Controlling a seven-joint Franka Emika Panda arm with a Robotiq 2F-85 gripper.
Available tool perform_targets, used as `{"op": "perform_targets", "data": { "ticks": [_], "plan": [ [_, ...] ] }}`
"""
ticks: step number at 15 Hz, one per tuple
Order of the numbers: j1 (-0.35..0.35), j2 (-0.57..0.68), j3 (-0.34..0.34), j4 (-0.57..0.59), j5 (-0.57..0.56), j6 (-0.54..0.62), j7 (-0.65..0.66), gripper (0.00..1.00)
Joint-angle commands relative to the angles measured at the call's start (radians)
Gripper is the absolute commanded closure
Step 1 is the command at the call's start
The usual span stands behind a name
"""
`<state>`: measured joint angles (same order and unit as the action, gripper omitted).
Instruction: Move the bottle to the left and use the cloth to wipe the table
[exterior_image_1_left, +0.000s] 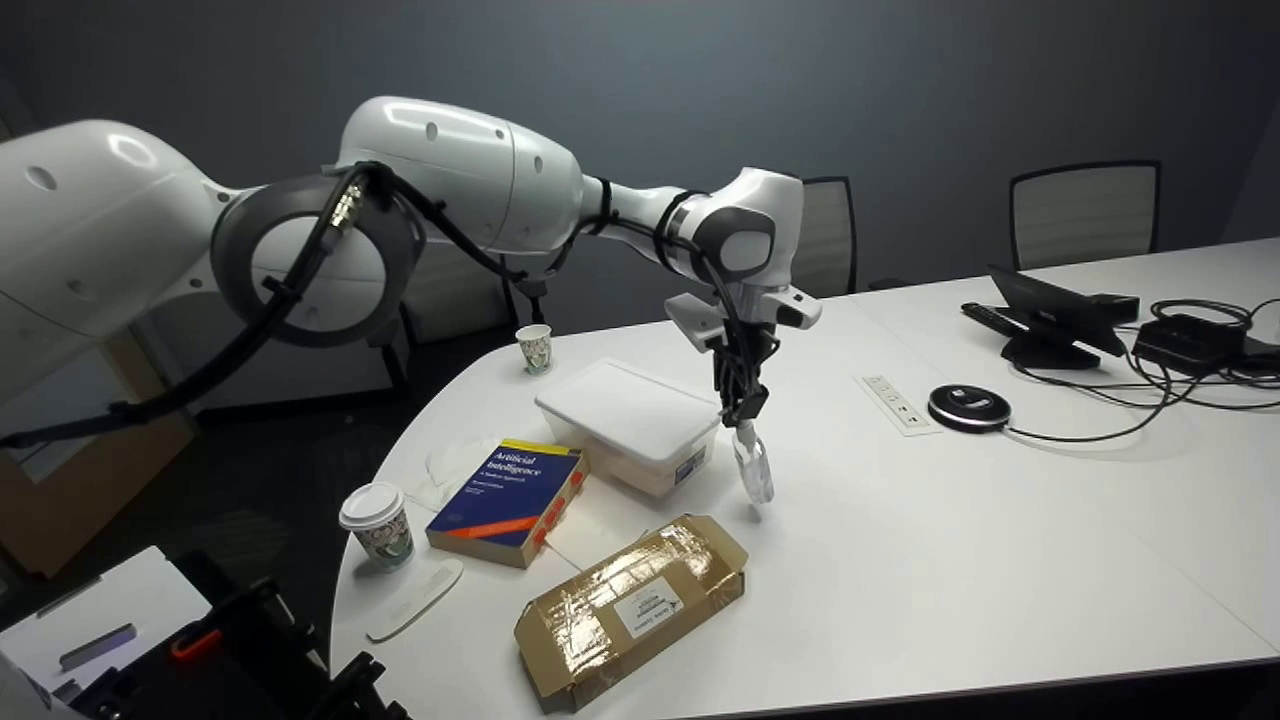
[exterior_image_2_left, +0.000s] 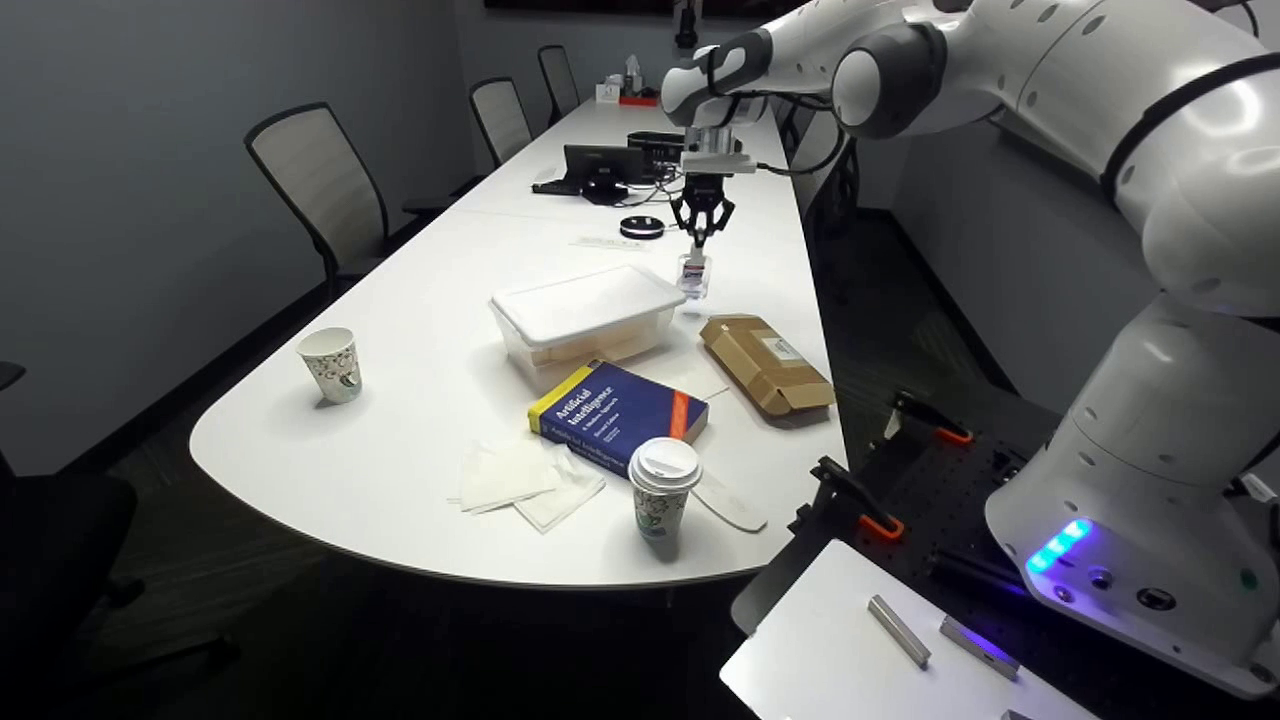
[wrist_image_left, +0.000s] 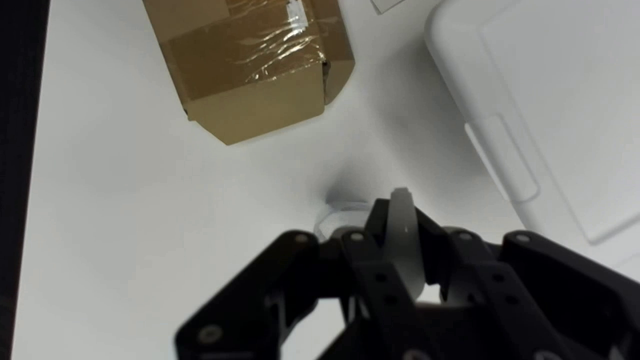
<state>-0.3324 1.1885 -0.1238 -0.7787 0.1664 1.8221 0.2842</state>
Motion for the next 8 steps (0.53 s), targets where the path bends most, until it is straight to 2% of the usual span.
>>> {"op": "perform_targets", "data": {
  "ticks": [1, 8],
  "plan": [
    [0.024, -0.044, -0.004, 0.038, -0.009, -0.109, 0.031, 0.97],
    [0.078, -0.144, -0.010, 0.022, -0.011, -0.381, 0.115, 0.97]
  ]
}}
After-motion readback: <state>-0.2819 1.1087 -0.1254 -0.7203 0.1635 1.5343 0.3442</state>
